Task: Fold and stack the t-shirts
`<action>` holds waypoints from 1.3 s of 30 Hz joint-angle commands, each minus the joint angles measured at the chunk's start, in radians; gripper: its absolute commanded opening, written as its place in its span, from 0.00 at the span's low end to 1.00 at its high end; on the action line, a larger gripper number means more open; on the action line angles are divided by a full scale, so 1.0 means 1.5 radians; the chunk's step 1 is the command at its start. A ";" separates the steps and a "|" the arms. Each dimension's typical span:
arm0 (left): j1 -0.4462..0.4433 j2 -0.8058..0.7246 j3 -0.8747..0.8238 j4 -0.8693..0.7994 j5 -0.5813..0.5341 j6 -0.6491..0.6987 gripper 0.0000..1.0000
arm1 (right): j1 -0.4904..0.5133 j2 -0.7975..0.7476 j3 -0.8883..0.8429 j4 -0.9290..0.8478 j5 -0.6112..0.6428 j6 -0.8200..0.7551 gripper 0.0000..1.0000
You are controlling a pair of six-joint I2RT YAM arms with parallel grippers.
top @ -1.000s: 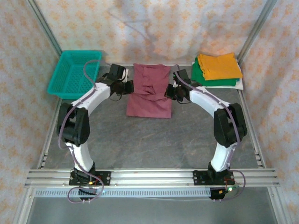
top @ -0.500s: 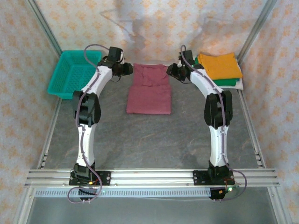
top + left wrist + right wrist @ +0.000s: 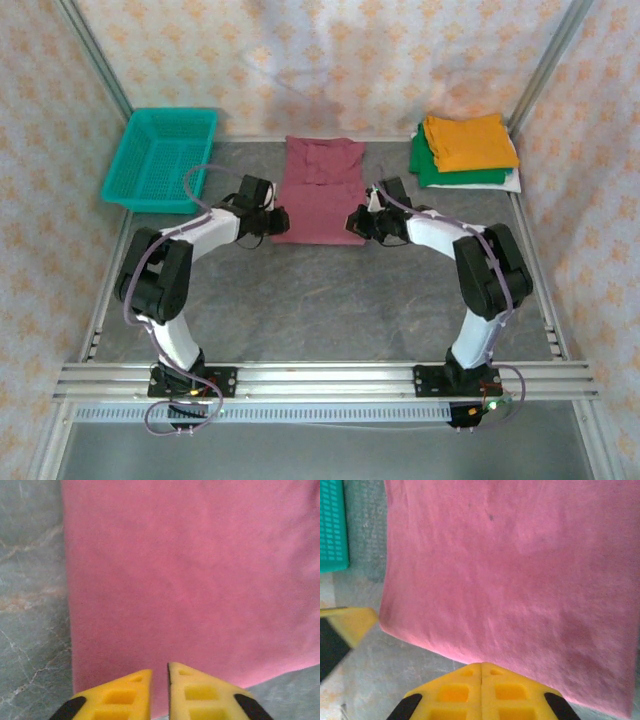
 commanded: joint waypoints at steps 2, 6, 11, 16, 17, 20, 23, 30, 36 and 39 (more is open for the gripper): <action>0.003 0.036 -0.008 0.093 0.013 -0.003 0.13 | 0.004 0.057 0.007 0.091 0.018 0.027 0.04; 0.004 0.065 -0.013 0.062 0.002 -0.008 0.11 | 0.005 0.097 0.022 0.054 0.046 0.012 0.03; -0.003 0.026 -0.102 0.058 -0.017 -0.013 0.09 | 0.004 0.078 -0.031 0.049 0.066 0.006 0.00; -0.020 -0.041 -0.192 0.059 -0.017 -0.034 0.09 | 0.014 0.019 -0.110 0.060 0.051 0.028 0.00; -0.028 -0.060 -0.204 0.057 -0.013 -0.043 0.09 | 0.018 0.001 -0.125 0.056 0.051 0.033 0.00; -0.050 -0.118 -0.221 0.033 -0.006 -0.072 0.10 | 0.033 -0.060 -0.160 0.044 0.055 0.055 0.00; -0.055 -0.194 -0.237 -0.001 -0.011 -0.138 0.12 | 0.038 -0.129 -0.172 0.003 0.076 0.086 0.05; -0.046 -0.291 -0.250 -0.142 -0.029 -0.192 0.40 | 0.029 -0.234 -0.201 -0.084 0.148 0.112 0.28; -0.045 -0.236 -0.250 -0.104 0.001 -0.184 0.41 | 0.018 -0.189 -0.216 -0.041 0.123 0.116 0.29; -0.045 -0.212 -0.239 -0.081 -0.001 -0.177 0.41 | 0.019 -0.173 -0.216 -0.014 0.109 0.118 0.29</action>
